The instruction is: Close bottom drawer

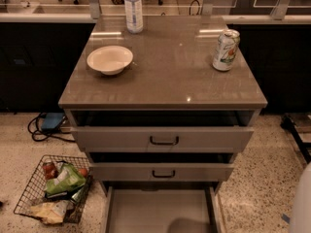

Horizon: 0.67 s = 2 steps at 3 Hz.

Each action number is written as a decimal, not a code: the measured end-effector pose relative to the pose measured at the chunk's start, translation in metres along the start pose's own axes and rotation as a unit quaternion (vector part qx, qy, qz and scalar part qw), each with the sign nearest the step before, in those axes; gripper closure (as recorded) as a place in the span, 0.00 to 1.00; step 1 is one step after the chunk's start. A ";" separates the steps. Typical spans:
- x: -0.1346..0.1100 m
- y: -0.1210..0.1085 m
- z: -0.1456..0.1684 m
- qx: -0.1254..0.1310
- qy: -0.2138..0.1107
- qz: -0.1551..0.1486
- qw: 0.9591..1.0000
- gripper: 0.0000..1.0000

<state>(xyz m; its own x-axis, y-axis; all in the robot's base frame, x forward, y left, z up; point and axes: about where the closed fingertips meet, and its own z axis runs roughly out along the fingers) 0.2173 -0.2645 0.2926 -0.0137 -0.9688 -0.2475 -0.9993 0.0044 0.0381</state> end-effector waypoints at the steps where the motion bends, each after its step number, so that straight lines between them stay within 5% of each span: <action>1: -0.011 0.013 0.038 -0.019 -0.023 -0.008 1.000 0.62; 2: -0.023 0.027 0.073 -0.032 -0.049 -0.010 0.998 0.85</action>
Offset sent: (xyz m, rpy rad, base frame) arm -0.0480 0.0655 -0.1095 0.1645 0.0838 0.0388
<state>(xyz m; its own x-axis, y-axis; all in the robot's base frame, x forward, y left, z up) 0.1882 -0.2239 0.2283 -0.0001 -0.9399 -0.3415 -0.9951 -0.0336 0.0929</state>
